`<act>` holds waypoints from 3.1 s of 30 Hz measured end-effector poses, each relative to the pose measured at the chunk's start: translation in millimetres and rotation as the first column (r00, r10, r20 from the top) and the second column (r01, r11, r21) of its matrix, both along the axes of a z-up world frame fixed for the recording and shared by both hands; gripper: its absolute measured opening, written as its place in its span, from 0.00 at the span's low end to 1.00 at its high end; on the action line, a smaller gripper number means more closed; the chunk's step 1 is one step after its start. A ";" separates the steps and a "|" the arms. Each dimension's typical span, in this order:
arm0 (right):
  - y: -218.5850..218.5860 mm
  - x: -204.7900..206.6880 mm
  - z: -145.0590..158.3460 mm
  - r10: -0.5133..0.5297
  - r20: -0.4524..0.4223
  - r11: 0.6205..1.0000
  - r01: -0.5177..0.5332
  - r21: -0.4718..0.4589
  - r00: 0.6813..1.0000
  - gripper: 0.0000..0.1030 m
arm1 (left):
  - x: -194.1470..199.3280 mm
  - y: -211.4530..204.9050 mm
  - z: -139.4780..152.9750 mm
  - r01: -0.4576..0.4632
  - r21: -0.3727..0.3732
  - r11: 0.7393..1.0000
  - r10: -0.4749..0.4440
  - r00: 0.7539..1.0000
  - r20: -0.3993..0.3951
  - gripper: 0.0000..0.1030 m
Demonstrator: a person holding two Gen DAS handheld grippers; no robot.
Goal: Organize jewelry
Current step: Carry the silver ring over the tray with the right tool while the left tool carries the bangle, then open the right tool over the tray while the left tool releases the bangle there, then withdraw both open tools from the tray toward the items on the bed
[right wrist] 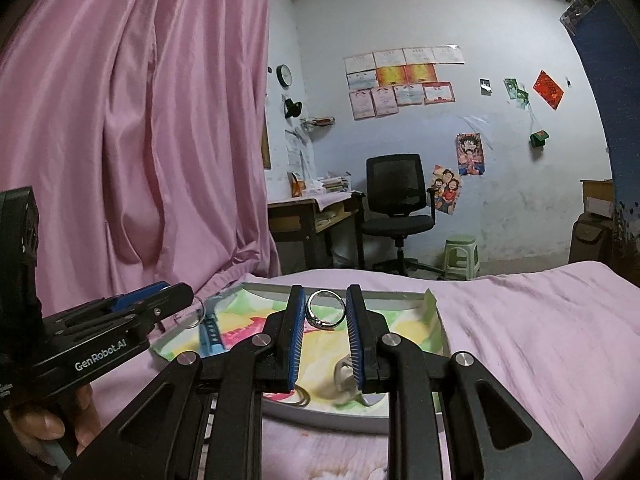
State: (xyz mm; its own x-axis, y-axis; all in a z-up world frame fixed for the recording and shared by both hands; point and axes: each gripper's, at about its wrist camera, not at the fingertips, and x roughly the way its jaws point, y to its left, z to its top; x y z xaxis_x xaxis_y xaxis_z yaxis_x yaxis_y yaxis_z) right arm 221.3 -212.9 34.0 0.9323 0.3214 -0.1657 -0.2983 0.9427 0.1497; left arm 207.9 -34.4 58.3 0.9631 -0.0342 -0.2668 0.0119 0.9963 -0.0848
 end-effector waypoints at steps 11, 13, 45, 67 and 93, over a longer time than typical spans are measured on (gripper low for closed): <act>-5.3 46.0 -30.7 -0.026 -0.081 1.000 0.027 0.007 0.996 0.18 | 49.9 -5.6 -21.8 -0.045 -0.010 0.999 0.043 0.990 -0.133 0.27; -7.7 51.6 -38.2 -0.031 -0.118 0.999 0.033 0.011 0.992 0.18 | 62.7 -3.8 -29.4 -0.044 -0.016 0.999 0.040 0.980 -0.194 0.27; -10.3 85.8 -86.3 -0.102 -0.435 0.995 0.087 -0.054 0.895 0.41 | 91.5 -2.7 -63.0 -0.010 -0.043 0.999 -0.009 0.907 -0.421 0.56; -21.5 -17.3 -0.9 -0.126 -0.037 0.992 0.126 0.010 0.991 0.99 | -16.6 25.5 7.7 -0.058 -0.056 0.997 0.054 0.995 -0.082 0.99; -28.6 -91.8 -10.2 0.025 -0.087 0.986 -0.039 -0.161 0.996 0.99 | -113.0 30.8 -27.0 0.000 0.043 0.999 0.003 0.997 -0.081 1.00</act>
State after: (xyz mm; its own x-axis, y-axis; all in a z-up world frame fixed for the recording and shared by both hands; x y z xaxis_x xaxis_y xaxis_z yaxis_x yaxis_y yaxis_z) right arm 129.5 -241.5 23.8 0.9025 0.3133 -0.2954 -0.3216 0.9466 0.0215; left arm 94.9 -3.6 31.2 0.9385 -0.0194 -0.3448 0.0051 0.9991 -0.0424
